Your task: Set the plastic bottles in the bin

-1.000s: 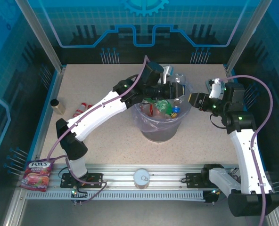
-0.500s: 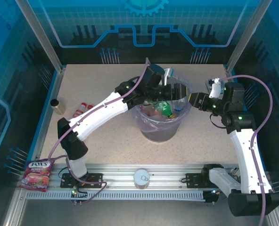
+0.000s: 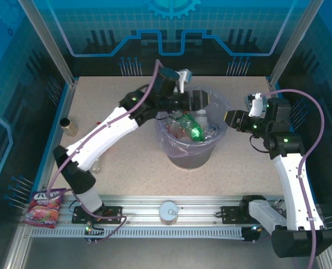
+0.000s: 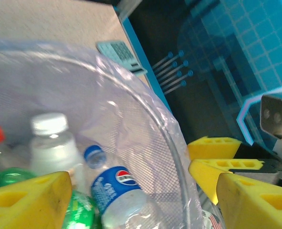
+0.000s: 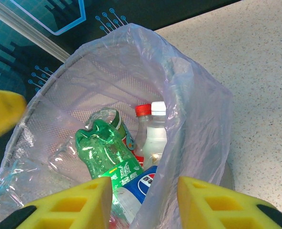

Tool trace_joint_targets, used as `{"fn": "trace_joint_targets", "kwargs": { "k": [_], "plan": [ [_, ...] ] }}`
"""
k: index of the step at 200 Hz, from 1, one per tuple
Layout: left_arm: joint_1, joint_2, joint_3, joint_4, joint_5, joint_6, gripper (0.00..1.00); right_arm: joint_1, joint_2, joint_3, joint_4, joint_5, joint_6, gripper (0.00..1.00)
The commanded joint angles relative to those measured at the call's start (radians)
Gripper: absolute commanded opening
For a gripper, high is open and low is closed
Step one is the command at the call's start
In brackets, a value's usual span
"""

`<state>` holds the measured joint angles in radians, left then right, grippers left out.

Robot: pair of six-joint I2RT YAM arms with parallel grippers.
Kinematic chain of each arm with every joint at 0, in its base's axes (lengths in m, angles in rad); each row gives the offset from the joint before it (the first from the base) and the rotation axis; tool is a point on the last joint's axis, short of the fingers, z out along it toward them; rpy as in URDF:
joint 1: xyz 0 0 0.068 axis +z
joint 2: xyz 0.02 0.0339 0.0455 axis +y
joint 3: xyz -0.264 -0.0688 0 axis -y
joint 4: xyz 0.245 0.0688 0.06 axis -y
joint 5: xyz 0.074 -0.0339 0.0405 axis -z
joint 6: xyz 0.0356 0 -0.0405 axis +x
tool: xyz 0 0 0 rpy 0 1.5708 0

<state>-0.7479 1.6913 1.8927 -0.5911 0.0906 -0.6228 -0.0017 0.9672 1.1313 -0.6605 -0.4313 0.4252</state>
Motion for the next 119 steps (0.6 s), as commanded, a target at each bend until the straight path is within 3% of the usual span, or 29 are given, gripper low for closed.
{"fn": "trace_joint_targets", "kwargs": {
  "k": [1, 69, 119],
  "plan": [
    [0.054, -0.123, -0.033, -0.085, -0.053, 0.071, 0.80, -0.013, 0.003, 0.005, 0.009, -0.019, -0.014, 0.42],
    [0.365, -0.428, -0.391, -0.236, -0.090, 0.139, 0.81, -0.013, 0.021, 0.006, 0.017, -0.022, -0.022, 0.42],
    [0.648, -0.495, -0.714, -0.209, -0.171, 0.197, 0.81, -0.012, 0.026, -0.001, 0.020, -0.025, -0.026, 0.42]
  ]
}}
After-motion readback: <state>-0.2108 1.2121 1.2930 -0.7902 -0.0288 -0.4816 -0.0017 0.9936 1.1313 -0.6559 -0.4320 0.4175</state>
